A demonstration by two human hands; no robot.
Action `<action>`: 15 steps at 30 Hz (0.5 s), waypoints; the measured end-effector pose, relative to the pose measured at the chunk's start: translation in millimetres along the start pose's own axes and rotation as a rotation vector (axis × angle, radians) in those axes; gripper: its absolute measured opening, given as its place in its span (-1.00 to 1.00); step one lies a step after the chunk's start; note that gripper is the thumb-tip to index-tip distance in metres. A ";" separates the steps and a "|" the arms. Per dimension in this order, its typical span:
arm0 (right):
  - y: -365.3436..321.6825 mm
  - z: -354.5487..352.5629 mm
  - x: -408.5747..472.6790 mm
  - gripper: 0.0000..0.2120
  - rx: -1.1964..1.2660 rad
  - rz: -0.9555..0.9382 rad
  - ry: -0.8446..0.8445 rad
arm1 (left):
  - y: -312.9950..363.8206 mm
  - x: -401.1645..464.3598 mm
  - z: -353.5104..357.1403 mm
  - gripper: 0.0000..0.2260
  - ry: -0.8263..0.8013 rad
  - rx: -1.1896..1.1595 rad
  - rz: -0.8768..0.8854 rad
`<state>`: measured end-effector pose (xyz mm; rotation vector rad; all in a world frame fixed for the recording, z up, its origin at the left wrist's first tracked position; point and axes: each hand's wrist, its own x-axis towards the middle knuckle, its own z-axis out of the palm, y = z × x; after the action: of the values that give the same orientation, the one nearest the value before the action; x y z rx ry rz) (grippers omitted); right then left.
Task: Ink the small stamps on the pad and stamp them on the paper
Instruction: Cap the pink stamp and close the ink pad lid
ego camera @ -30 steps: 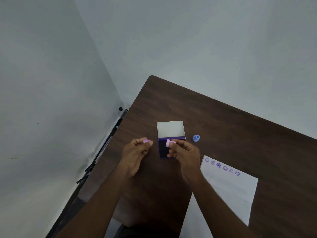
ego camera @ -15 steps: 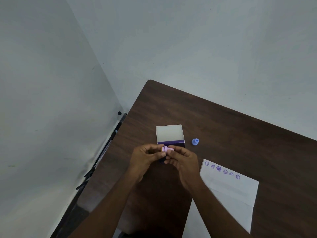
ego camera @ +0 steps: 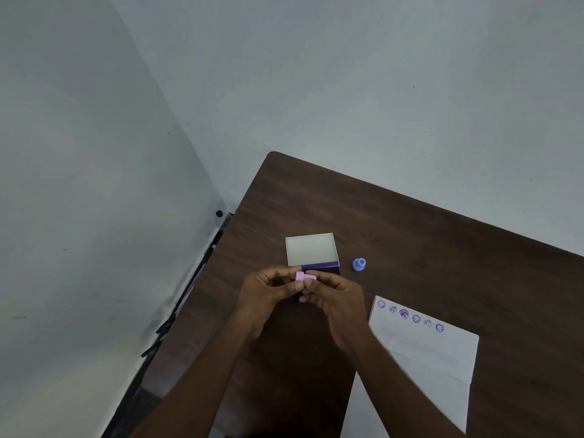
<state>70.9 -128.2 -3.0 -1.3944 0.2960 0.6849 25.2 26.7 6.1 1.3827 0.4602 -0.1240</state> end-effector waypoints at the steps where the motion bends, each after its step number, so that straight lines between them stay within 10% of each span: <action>1: 0.3 -0.3 0.8 -0.67 0.000 0.000 0.002 | 1.0 0.5 -0.4 -0.74 -0.004 0.000 0.004; 15: -2.1 1.7 7.3 -0.75 -0.074 -0.025 -0.016 | 8.3 7.2 -9.1 -0.81 0.023 0.173 0.020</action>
<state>77.4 -124.7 -5.2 -1.4601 0.2427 0.6920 32.4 38.4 9.9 1.5596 0.4628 -0.1341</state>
